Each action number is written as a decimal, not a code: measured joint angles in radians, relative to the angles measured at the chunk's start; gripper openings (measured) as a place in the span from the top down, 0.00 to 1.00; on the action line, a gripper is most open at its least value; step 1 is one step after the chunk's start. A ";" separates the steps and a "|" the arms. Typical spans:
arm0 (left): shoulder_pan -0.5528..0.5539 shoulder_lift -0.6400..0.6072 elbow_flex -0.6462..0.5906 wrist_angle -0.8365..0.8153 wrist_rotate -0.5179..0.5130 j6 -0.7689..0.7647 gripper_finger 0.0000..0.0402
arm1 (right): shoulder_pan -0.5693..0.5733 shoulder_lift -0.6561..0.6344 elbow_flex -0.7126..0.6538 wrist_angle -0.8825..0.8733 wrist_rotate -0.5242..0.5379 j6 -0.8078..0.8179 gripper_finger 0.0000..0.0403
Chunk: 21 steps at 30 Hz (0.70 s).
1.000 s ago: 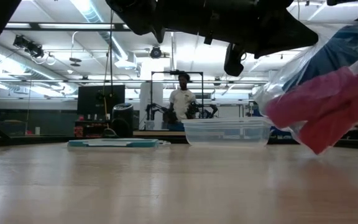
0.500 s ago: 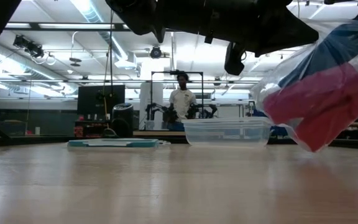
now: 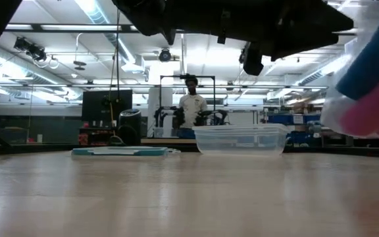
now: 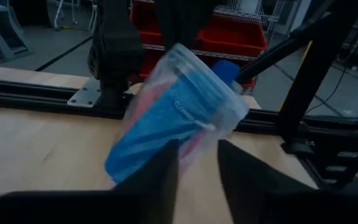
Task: Roll bandage
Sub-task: Put the blue bandage into the transparent zip bag
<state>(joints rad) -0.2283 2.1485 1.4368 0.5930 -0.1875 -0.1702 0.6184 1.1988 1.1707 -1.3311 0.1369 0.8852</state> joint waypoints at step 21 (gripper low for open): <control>-0.003 -0.024 0.216 -0.254 -0.042 0.110 0.51 | -0.215 0.034 0.024 0.003 -0.143 -0.140 1.00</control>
<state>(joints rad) -0.2316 2.1242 1.6529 0.3392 -0.2298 -0.0605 0.4029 1.2332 1.1950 -1.3285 -0.0063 0.7452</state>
